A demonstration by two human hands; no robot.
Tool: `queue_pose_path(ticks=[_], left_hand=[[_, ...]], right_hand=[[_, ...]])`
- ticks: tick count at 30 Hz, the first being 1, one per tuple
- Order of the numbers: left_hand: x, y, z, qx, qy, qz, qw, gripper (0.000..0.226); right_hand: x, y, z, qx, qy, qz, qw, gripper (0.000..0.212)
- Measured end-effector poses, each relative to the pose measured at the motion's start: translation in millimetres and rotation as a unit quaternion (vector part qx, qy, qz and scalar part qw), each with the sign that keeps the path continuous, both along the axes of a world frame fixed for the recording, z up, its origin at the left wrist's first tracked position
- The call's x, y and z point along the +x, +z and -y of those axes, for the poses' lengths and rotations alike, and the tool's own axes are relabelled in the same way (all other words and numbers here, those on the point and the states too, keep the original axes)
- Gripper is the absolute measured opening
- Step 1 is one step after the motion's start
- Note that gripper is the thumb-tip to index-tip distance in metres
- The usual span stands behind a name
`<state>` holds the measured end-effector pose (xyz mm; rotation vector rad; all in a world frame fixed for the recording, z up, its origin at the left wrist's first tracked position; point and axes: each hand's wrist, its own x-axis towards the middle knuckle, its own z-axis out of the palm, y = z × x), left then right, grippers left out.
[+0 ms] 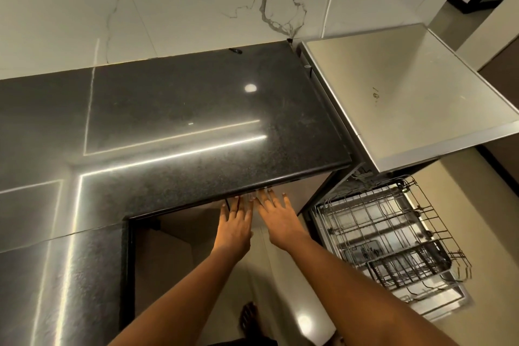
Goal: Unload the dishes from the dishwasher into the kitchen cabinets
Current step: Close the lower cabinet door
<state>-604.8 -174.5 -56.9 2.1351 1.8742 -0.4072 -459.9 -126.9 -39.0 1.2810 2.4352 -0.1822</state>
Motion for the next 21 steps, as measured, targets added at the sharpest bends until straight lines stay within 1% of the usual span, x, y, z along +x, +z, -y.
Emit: queue_pose_path(ticks=[4, 8, 11, 14, 16, 18, 21], left_hand=[[8.9, 2.0, 2.8, -0.007, 0.012, 0.005, 1.0, 0.075], [23.2, 5.7, 7.7, 0.008, 0.003, 0.001, 1.0, 0.07], [39.8, 8.2, 10.0, 0.025, -0.018, 0.008, 1.0, 0.067], [57.3, 11.5, 10.3, 0.019, -0.033, 0.03, 0.999, 0.064], [77.1, 13.7, 13.6, 0.009, -0.055, 0.041, 0.998, 0.056], [98.0, 19.3, 16.7, -0.011, -0.075, 0.048, 0.996, 0.049], [133.4, 31.0, 24.9, -0.028, -0.107, 0.049, 0.993, 0.047]], right_hand=[[12.3, 1.8, 8.7, -0.006, -0.021, 0.006, 1.0, 0.092], [34.1, 6.1, 20.4, -0.013, -0.055, 0.006, 0.998, 0.089], [58.6, 11.1, 35.4, -0.019, -0.097, -0.007, 0.995, 0.075], [87.5, 13.9, 50.3, -0.02, -0.112, -0.006, 0.993, 0.052], [113.5, 20.1, 63.7, -0.029, -0.137, 0.002, 0.99, 0.039], [140.1, 25.4, 77.1, -0.037, -0.16, 0.012, 0.986, 0.032], [182.5, 38.2, 98.9, -0.045, -0.213, 0.016, 0.976, 0.03]])
